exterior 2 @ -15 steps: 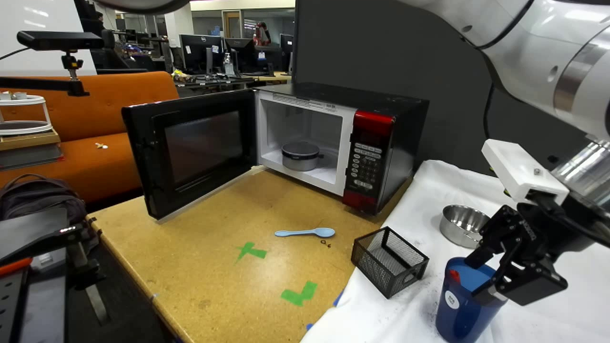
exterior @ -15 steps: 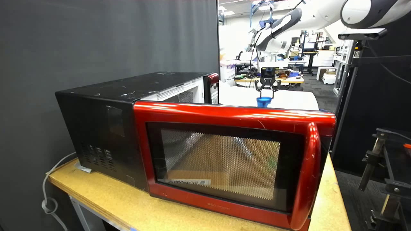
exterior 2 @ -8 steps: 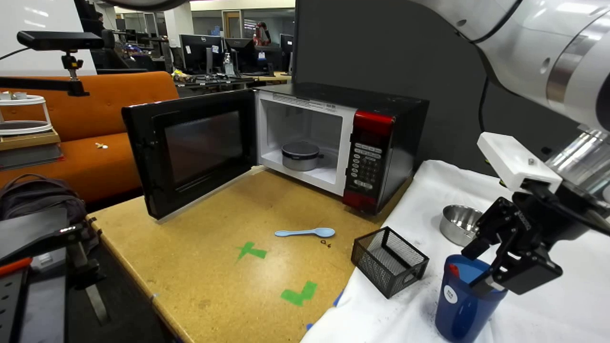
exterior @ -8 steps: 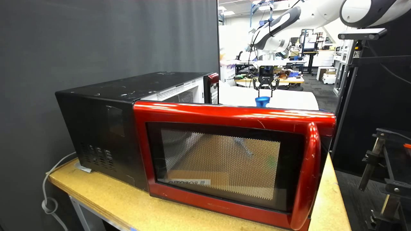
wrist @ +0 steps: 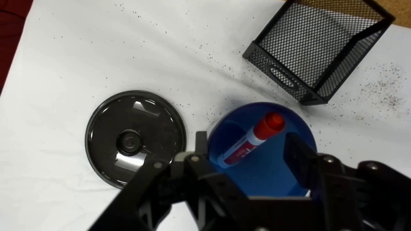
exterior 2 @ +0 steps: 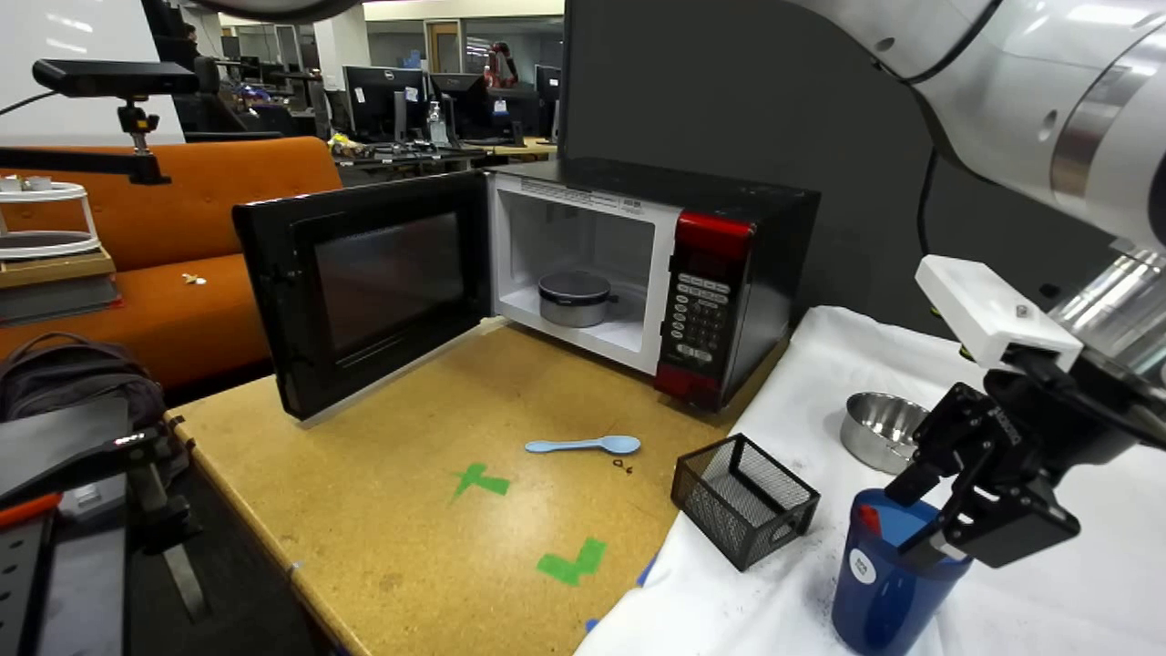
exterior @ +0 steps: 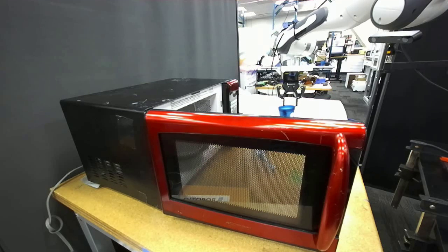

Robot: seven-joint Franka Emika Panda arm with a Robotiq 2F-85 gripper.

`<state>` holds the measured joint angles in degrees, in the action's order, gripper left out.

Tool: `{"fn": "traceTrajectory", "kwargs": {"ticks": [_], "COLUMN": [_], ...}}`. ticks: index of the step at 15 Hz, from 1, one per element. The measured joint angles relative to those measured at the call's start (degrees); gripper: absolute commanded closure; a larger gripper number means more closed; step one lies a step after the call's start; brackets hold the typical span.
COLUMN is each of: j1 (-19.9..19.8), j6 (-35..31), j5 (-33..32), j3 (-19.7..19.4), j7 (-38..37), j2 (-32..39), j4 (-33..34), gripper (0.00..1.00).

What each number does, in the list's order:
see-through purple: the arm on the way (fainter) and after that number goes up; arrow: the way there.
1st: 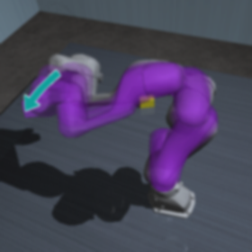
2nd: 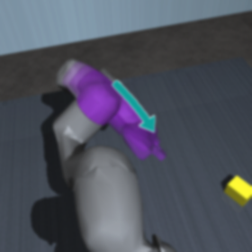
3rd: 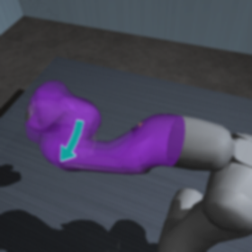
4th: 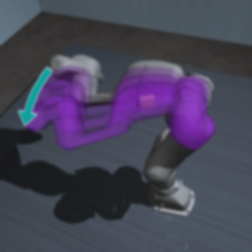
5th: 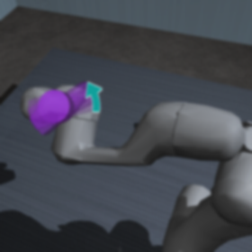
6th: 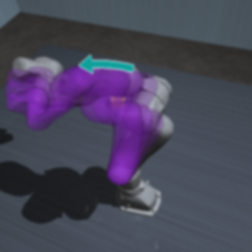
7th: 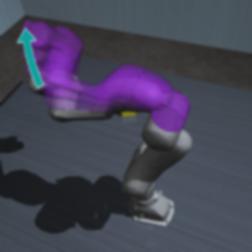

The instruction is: Remove the marker from the blue bowl and put it on the table

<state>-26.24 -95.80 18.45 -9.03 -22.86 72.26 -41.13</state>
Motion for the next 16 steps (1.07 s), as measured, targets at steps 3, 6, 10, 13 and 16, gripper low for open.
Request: {"fn": "traceTrajectory", "kwargs": {"ticks": [3, 6, 10, 13, 16], "j1": [-0.3, -0.5, -0.4, -0.2, 0.1], "j6": [0.3, 0.5, 0.5, 0.5, 0.5], "j5": [0.0, 0.0, 0.0, 0.0, 0.0], "j3": [-0.5, -0.8, -0.9, -0.8, -0.7], "j7": [0.0, 0.0, 0.0, 0.0, 0.0], "j2": [0.0, 0.0, -0.1, -0.1, -0.1], "j4": [0.0, 0.0, 0.0, 0.0, 0.0], "gripper": [0.29, 0.3, 0.51, 0.48, 0.32]}}
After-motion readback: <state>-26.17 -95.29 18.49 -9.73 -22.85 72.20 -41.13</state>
